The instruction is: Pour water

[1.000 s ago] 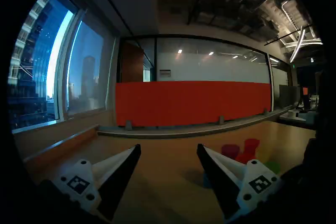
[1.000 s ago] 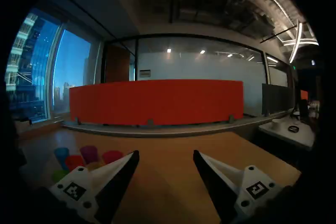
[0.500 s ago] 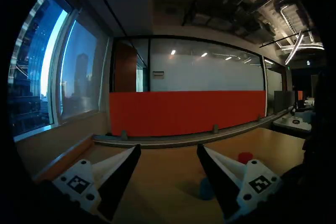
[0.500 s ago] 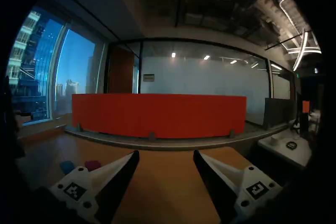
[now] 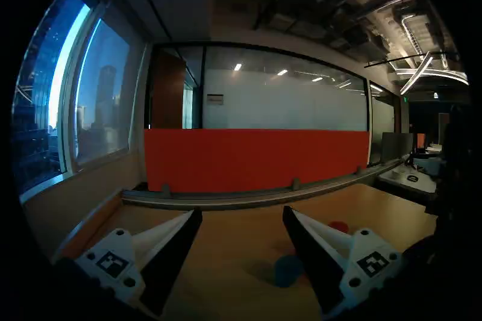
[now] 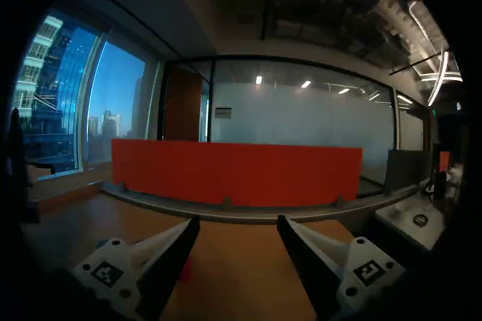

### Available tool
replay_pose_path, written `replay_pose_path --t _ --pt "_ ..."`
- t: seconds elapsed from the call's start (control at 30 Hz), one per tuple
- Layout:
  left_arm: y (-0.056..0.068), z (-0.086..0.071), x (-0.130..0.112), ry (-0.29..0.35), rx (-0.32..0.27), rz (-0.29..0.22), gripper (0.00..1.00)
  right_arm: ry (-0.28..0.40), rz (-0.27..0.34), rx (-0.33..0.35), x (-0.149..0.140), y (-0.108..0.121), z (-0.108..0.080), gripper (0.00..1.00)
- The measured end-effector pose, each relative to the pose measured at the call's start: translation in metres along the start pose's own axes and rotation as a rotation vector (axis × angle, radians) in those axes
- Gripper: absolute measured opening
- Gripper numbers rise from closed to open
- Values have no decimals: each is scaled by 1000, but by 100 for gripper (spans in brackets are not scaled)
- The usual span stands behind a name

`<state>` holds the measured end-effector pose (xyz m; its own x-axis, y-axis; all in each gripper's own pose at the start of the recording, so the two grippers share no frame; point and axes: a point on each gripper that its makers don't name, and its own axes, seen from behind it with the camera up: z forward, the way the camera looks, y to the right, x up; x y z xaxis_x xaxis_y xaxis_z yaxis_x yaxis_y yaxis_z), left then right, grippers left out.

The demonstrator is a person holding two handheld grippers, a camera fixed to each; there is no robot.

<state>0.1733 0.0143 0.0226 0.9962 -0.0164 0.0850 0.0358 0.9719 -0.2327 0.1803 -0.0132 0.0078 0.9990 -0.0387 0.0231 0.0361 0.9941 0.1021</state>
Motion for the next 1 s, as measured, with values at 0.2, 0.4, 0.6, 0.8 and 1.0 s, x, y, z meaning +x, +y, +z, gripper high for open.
replay_pose_path --t 0.2,0.4,0.6,0.8,1.0 --pt "10 2 7 -10 -59 32 100 2 0 83 5 -19 1 99" --pt "28 3 11 -8 -137 60 100 1 -17 195 8 -50 -3 99" --pt "51 2 19 -10 -233 61 99 15 -34 304 16 -81 -10 99" --pt "65 1 30 0 -297 72 99 20 -14 429 26 -114 -21 99" --pt "70 2 28 -15 -327 84 100 8 -5 513 29 -134 -27 99"
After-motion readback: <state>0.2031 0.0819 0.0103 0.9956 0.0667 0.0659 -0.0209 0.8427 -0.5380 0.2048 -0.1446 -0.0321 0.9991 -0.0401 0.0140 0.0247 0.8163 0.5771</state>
